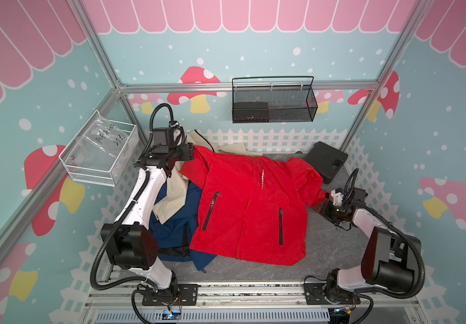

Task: Unzip the jacket
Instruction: Flatten out the jacket at the center of the board.

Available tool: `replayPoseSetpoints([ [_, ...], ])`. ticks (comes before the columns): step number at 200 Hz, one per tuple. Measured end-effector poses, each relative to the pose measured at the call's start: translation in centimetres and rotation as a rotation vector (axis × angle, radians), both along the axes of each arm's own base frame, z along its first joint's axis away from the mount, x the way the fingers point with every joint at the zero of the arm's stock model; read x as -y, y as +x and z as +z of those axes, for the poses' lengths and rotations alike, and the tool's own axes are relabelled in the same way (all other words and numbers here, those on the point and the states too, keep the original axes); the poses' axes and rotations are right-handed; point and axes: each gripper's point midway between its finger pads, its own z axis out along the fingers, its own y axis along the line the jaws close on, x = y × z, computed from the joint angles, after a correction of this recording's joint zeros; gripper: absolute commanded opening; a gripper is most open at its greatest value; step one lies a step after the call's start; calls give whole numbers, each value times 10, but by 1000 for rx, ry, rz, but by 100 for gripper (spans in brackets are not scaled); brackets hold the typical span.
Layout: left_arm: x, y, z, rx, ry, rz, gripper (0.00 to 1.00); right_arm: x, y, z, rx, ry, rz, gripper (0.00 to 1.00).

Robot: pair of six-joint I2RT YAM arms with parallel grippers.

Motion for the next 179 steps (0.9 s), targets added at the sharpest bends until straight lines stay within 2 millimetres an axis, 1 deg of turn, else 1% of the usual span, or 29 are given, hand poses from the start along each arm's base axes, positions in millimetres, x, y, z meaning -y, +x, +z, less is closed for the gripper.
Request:
replayPoseSetpoints([
  [9,3,-24,8,-10,-35,1,86,1,3,10,31,-10,3,57],
  [13,3,-33,10,-16,-46,4,86,1,4,15,45,-15,6,58],
  [29,3,-81,17,-41,-77,22,86,0,8,28,84,-18,14,58],
  [43,0,-113,13,-78,-92,42,86,-2,10,32,96,-9,22,58],
  [52,0,-128,6,-111,-104,47,86,-4,10,32,95,-1,31,56],
  [65,4,-145,-11,-179,-128,35,86,-10,10,31,92,4,46,56],
  [72,7,-153,-26,-229,-144,26,85,-14,10,31,91,5,58,56],
  [87,16,-170,-66,-367,-181,3,84,-27,10,32,94,8,95,56],
  [102,24,-189,-106,-513,-217,-19,79,-42,10,32,95,9,137,56],
  [114,30,-202,-130,-612,-244,-32,76,-53,9,31,95,10,169,56],
  [127,35,-210,-144,-684,-270,-44,73,-60,10,27,87,10,190,56],
  [147,39,-206,-153,-721,-290,-52,67,-63,10,18,65,7,198,56],
  [160,39,-198,-155,-714,-298,-44,65,-63,12,14,58,3,200,55],
  [179,43,-179,-155,-646,-332,-47,65,-63,14,10,54,-1,200,55],
])
